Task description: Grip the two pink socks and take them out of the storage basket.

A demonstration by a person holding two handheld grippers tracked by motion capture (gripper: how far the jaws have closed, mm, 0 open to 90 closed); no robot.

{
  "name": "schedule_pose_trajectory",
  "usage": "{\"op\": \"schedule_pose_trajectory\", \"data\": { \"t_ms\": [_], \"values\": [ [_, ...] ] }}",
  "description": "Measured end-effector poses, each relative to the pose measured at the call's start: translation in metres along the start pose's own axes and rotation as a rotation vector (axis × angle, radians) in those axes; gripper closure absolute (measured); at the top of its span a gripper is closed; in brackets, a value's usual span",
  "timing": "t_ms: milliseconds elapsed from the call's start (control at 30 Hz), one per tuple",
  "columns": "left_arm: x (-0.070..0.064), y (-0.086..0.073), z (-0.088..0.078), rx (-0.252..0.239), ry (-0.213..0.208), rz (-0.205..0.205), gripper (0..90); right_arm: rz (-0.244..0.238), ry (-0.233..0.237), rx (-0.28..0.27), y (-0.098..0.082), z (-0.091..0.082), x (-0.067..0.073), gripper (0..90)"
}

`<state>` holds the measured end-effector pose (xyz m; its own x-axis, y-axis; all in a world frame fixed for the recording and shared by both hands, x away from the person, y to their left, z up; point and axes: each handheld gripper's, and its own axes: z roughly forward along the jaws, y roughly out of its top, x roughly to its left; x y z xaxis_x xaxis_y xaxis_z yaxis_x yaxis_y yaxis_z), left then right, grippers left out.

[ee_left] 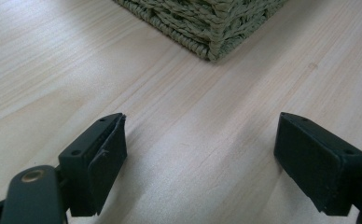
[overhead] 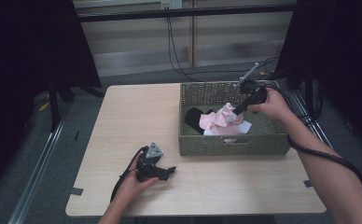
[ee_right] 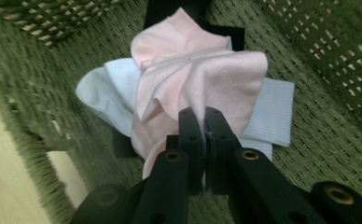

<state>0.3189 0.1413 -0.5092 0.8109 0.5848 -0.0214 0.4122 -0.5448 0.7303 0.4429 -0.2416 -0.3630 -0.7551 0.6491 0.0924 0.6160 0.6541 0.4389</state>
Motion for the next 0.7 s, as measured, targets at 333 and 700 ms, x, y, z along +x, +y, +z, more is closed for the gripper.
{"op": "schedule_pose_trajectory", "data": {
  "t_ms": [333,700],
  "values": [
    [0.0,0.0,0.0,0.0,0.0,0.0,16.6,-0.022,0.016,-0.041,0.004,-0.034,0.008,87.0],
    [0.0,0.0,0.0,0.0,0.0,0.001,16.6,-0.069,0.042,-0.062,0.001,-0.058,0.026,87.0]
  ]
}}
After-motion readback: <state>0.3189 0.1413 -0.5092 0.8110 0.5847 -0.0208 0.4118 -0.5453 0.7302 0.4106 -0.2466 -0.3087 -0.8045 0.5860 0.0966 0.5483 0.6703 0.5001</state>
